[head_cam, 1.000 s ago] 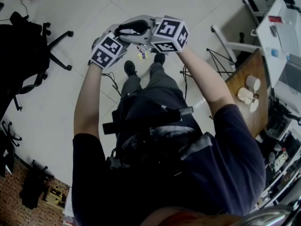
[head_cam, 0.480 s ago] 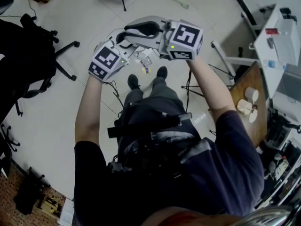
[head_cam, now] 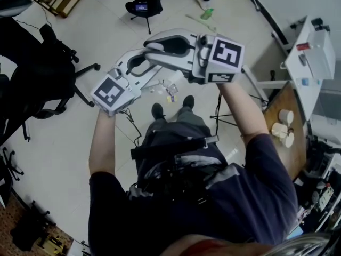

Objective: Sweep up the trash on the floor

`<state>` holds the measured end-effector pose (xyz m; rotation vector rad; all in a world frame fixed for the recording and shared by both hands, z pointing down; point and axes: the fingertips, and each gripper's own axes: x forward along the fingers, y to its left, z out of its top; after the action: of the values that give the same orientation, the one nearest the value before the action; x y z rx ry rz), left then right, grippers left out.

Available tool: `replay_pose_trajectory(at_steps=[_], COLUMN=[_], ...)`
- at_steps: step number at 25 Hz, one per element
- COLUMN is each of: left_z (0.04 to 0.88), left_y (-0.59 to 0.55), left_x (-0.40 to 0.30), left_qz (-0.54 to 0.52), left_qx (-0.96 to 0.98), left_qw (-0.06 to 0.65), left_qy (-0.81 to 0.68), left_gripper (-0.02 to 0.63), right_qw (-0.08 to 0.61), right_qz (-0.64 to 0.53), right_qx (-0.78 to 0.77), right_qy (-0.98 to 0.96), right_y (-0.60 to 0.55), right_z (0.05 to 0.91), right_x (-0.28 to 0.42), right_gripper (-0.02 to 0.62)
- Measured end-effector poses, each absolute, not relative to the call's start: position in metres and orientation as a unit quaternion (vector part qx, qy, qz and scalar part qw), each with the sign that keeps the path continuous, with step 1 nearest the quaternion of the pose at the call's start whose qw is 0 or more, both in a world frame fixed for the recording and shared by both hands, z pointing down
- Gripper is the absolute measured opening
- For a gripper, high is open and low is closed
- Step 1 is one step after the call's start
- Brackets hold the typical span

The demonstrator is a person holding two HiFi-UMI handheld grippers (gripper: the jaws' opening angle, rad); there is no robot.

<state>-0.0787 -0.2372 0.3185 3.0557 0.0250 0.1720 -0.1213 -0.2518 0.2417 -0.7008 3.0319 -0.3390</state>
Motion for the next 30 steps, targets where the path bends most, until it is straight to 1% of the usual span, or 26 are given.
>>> replay_pose_trajectory(at_steps=[5, 10, 13, 16, 20, 24, 30], left_z=[0.299, 0.306, 0.308, 0.313, 0.330, 0.347, 0.376], left_y=[-0.224, -0.213, -0.214, -0.209, -0.206, -0.210, -0.226], left_x=[-0.089, -0.076, -0.068, -0.066, -0.074, -0.101, -0.133], left_qz=[0.033, 0.077, 0.084, 0.100, 0.129, 0.145, 0.152], left_qx=[0.999, 0.996, 0.994, 0.991, 0.981, 0.965, 0.952], left_qw=[0.037, 0.022, 0.022, 0.019, 0.009, 0.011, 0.021], left_qy=[-0.014, -0.031, -0.059, -0.085, -0.145, -0.219, -0.265], left_gripper=[0.101, 0.098, 0.098, 0.097, 0.097, 0.095, 0.095], right_qw=[0.020, 0.050, 0.073, 0.079, 0.056, 0.026, -0.031], right_qz=[-0.108, -0.117, -0.119, -0.113, -0.109, -0.108, -0.109], right_qx=[-0.222, -0.214, -0.223, -0.207, -0.128, -0.053, -0.010], right_qy=[0.969, 0.968, 0.965, 0.969, 0.984, 0.992, 0.994], right_y=[-0.237, -0.225, -0.225, -0.219, -0.207, -0.202, -0.213], right_z=[0.223, 0.224, 0.225, 0.231, 0.246, 0.261, 0.290], right_x=[-0.127, -0.111, -0.102, -0.101, -0.114, -0.145, -0.181], right_gripper=[0.100, 0.101, 0.104, 0.104, 0.104, 0.106, 0.106])
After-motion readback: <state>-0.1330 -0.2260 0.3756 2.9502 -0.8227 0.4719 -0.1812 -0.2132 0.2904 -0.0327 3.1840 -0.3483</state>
